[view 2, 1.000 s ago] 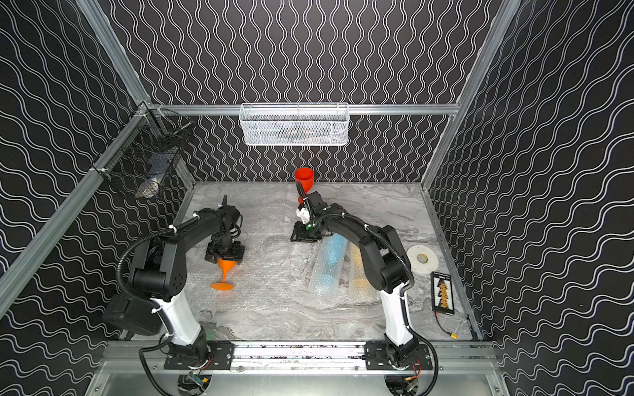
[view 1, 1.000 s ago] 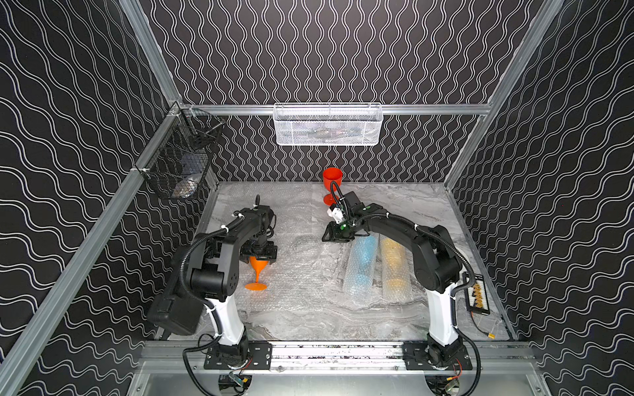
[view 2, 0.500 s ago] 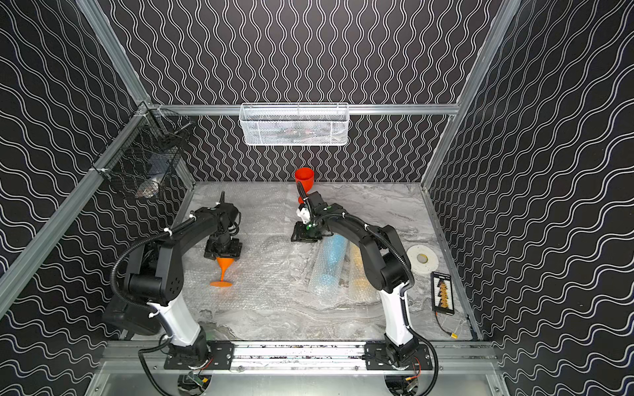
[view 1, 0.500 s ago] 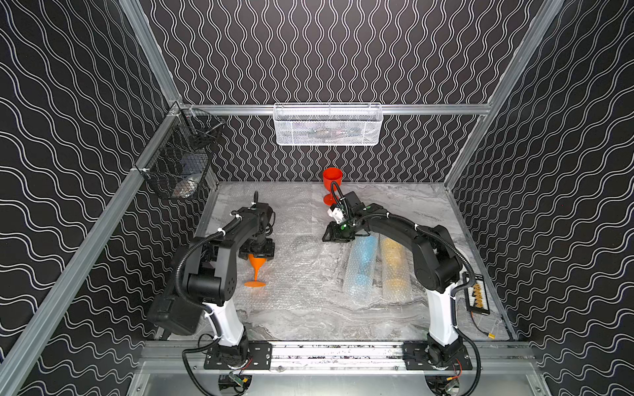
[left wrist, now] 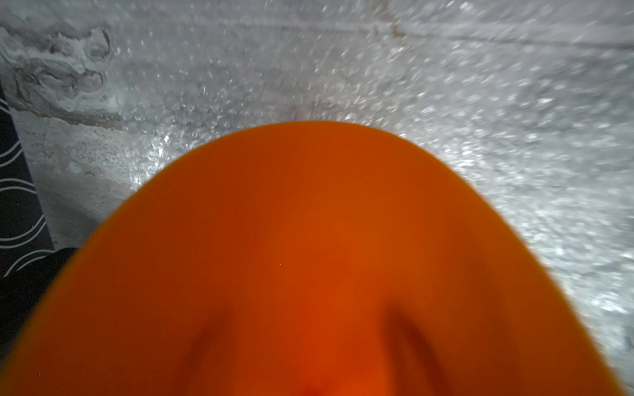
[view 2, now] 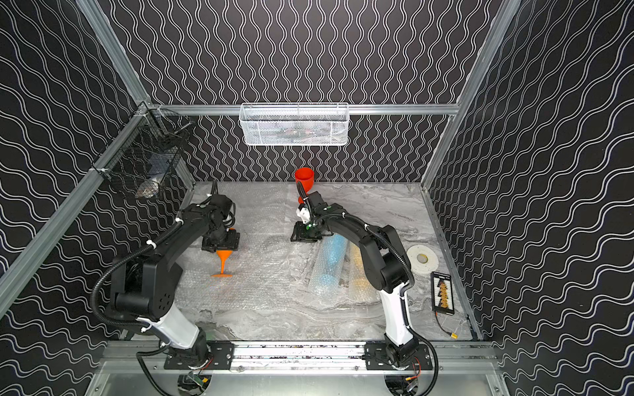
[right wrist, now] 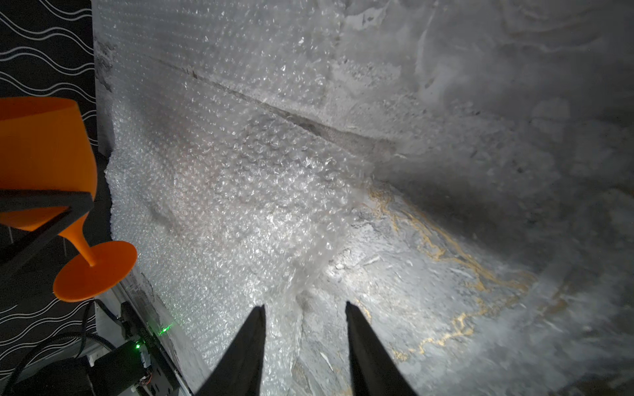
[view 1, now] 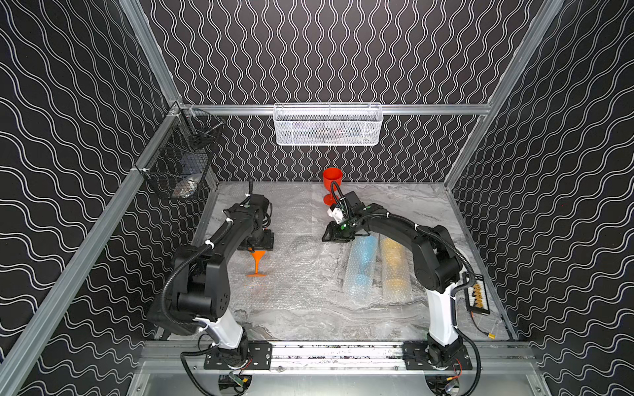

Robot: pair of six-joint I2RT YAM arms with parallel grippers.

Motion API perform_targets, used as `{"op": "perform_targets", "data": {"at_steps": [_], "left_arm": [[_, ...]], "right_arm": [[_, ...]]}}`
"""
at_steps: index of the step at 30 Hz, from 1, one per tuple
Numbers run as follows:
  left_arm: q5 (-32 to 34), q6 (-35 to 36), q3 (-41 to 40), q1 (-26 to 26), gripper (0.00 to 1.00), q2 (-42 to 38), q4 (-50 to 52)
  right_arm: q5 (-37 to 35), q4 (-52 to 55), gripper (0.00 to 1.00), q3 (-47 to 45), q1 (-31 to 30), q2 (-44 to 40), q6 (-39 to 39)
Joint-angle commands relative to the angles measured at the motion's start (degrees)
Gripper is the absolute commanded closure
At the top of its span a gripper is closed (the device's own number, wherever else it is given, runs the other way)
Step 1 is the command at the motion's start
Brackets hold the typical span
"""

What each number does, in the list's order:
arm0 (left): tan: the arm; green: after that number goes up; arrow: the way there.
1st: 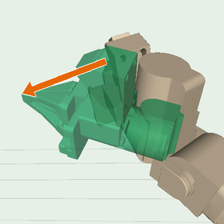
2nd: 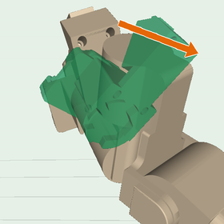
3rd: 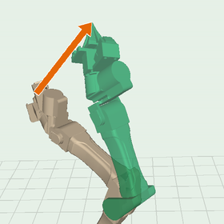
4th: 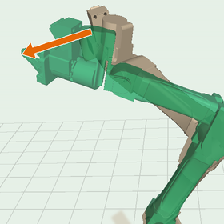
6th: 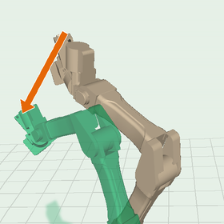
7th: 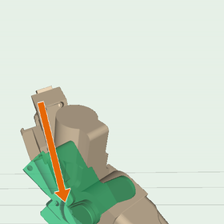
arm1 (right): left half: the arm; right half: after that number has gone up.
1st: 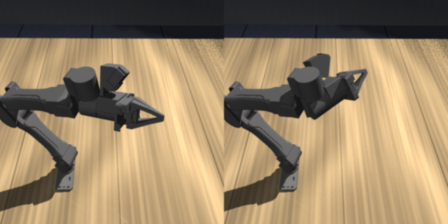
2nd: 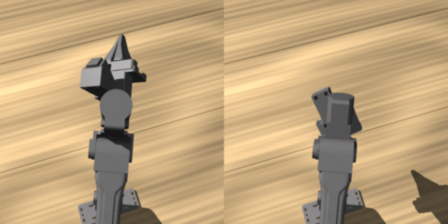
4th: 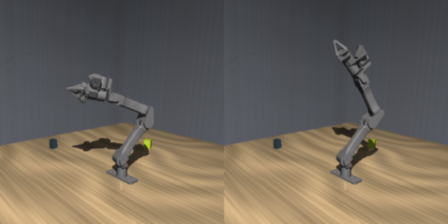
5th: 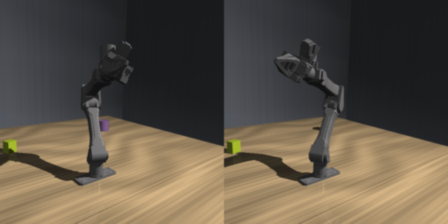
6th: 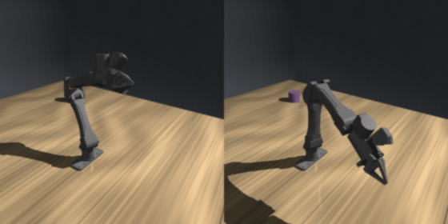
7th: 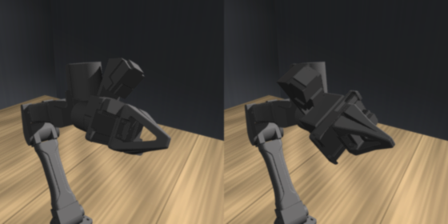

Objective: Unpack wine glasses from bubble wrap
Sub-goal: Pick up the wine glass from the bubble wrap.

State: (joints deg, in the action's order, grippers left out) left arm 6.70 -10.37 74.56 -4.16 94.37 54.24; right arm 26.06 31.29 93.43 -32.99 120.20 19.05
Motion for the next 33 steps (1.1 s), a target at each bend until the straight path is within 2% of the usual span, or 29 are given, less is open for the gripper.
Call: {"op": "perform_targets", "data": {"at_steps": [1,9,16,20,24,30,33], "left_arm": [[-4.3,0.0,0.4,-0.8,0.23,-2.5,-1.8],[-15.3,-5.6,-6.7,-5.4,0.25,-8.9,-17.3],[-12.7,-10.0,-9.8,-13.9,0.25,-8.9,-33.9],[-9.5,-8.6,-10.3,-19.0,0.25,-8.2,-42.4],[-9.9,-7.7,-14.3,-22.6,0.25,-8.7,-56.4],[-7.7,-1.0,-17.4,-27.2,0.25,-7.7,-67.9],[-6.7,3.0,-19.9,-29.2,0.25,-8.3,-72.6]], "right_arm": [[1.2,-0.5,0.59,0.6,0.1,-0.3,0.6],[4.7,-1.5,0.59,-1.0,4.0,-2.0,1.7],[8.8,-2.9,0.59,-2.5,7.9,-6.3,4.0],[7.4,-0.3,0.59,-1.4,9.6,-9.2,3.3],[7.1,2.9,0.59,1.2,10.8,-12.8,2.8],[5.0,8.6,0.59,5.5,11.6,-18.5,1.9],[6.2,13.0,0.58,9.0,11.6,-18.8,1.1]]}}
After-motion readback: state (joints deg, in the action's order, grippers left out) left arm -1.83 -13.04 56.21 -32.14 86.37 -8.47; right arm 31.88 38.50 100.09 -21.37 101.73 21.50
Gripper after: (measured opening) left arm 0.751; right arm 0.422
